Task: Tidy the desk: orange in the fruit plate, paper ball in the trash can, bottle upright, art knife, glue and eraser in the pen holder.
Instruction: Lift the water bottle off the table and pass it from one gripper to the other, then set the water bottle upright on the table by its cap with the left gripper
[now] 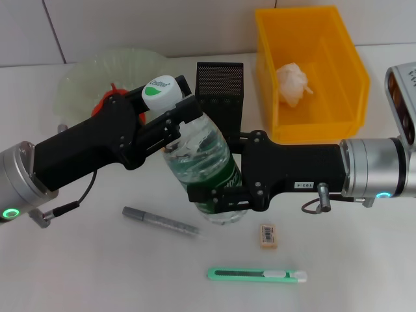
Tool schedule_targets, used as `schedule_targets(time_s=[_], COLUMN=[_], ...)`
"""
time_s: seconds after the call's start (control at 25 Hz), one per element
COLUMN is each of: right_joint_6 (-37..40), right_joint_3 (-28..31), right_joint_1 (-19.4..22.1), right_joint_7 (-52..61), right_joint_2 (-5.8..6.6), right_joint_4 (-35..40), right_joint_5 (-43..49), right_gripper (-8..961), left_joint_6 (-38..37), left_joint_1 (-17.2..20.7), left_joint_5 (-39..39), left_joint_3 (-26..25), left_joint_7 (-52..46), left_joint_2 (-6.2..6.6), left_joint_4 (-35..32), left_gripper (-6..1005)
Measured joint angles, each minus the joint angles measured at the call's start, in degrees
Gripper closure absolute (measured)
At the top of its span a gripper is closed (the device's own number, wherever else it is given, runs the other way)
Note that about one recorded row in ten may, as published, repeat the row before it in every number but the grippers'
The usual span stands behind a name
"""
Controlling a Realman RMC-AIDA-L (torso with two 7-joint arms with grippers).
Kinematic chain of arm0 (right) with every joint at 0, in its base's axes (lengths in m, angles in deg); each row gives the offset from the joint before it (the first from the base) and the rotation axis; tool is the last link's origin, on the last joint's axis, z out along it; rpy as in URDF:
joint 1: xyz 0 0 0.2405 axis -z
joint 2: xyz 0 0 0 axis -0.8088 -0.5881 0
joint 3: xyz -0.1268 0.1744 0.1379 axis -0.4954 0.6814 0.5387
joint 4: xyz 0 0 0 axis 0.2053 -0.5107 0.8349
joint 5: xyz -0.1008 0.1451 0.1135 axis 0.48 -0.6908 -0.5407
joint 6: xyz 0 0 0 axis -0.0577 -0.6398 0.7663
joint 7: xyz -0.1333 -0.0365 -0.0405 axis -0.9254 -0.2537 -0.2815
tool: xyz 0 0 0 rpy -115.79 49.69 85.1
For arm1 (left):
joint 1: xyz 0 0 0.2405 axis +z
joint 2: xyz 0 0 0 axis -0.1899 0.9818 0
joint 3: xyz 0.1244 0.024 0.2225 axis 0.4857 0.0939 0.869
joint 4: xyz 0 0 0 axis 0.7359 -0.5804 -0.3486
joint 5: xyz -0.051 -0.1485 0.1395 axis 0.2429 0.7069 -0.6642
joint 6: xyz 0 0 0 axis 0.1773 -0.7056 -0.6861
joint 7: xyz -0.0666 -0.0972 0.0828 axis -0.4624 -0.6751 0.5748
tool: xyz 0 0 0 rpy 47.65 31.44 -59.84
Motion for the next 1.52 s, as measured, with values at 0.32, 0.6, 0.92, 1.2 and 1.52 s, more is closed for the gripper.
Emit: schedule_targets(time_s=[0.32,0.6,0.92,1.2,1.52], right_joint_6=[0.37,1.43,3.08,3.47,4.82], right_joint_3=[0.00,0.77,0.92,3.67,7.06], right_joint_1=[-0.36,0.24,0.41,2.95,7.72], right_joint_7=[-0.82,-1.92,-1.60,-1.59,-1.96], right_joint_2=[0.03,0.04,0.23,0.29,0.52], right_joint_4=[-0.89,-1.87,-1.87,-1.50,-1.37], right_joint_5=[-0.02,-0.64,-0.86,-0.90,-0.23], right_gripper=[169,163,125,115,114], left_joint_6=[-0.66,-1.02,-1.22,-0.85,0.22], left_joint_1=[0.00,0.07,0.37,0.56,2.52], left_joint_5=[-0.02,-0.08,-0.31,-1.67,-1.79], left_joint_3=[0.08,0.21,0.25,-0.08,-0.99], left_joint_7=[0.48,0.57,1.17,2.01,5.80], left_joint_2=[0.00,0.00,0.04,0.21,0.72], left_joint_4=[-0.17,-0.46,-0.48,-1.08,-2.50], left_gripper=[568,568,568,567,567])
